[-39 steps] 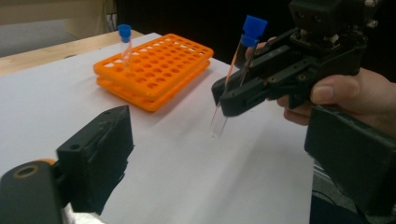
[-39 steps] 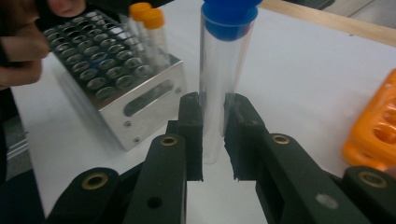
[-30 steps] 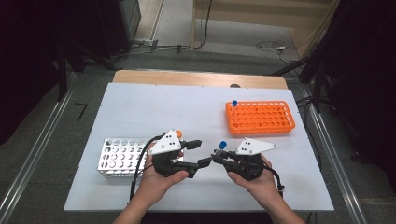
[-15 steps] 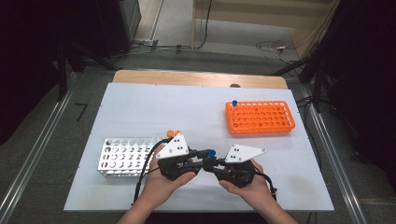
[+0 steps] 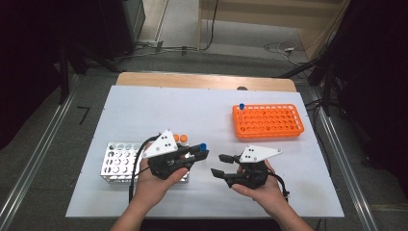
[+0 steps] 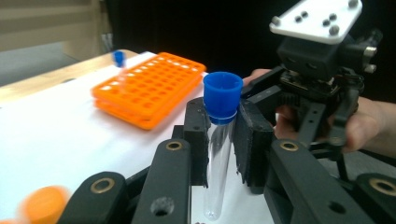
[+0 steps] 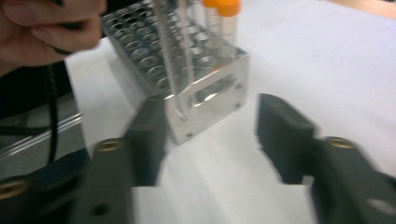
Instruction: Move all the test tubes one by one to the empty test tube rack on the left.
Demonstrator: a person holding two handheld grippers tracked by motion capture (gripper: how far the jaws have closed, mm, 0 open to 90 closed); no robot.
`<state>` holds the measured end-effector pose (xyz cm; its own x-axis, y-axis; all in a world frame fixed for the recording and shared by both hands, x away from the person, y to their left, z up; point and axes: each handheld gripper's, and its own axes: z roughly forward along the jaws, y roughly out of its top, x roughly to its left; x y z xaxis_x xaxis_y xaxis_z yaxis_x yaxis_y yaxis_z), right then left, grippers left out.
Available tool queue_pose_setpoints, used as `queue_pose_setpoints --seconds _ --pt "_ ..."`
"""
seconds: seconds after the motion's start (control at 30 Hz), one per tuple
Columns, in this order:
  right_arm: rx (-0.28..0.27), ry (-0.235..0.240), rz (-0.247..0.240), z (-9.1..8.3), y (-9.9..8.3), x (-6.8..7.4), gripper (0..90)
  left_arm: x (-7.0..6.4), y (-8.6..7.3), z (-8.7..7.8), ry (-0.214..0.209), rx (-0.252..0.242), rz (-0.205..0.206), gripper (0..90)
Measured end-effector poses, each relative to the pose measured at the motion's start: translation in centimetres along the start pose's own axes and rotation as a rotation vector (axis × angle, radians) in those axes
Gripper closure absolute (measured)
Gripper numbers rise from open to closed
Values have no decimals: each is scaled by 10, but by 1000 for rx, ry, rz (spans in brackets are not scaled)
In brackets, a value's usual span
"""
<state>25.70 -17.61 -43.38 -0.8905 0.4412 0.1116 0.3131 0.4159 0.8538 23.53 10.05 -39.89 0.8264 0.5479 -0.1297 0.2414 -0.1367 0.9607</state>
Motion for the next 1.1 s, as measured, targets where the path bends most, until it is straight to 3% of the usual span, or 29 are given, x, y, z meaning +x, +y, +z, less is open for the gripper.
queue_pose_setpoints --seconds 0.1,0.27,0.37,0.7,1.1 --pt "-2 -21 -2 -3 0 -5 161 9 2 -13 39 -21 -5 768" --pt "-10 10 14 -10 -2 -13 0 24 3 -32 107 -39 -17 769" --pt "-20 15 20 -13 -3 -18 0 32 2 -41 136 -51 -29 769" --pt "-34 -31 45 -21 -10 -32 0 54 3 -74 229 -101 -68 769" --pt "-56 -75 79 -33 -18 -51 0 73 -11 -91 321 -86 -104 770"
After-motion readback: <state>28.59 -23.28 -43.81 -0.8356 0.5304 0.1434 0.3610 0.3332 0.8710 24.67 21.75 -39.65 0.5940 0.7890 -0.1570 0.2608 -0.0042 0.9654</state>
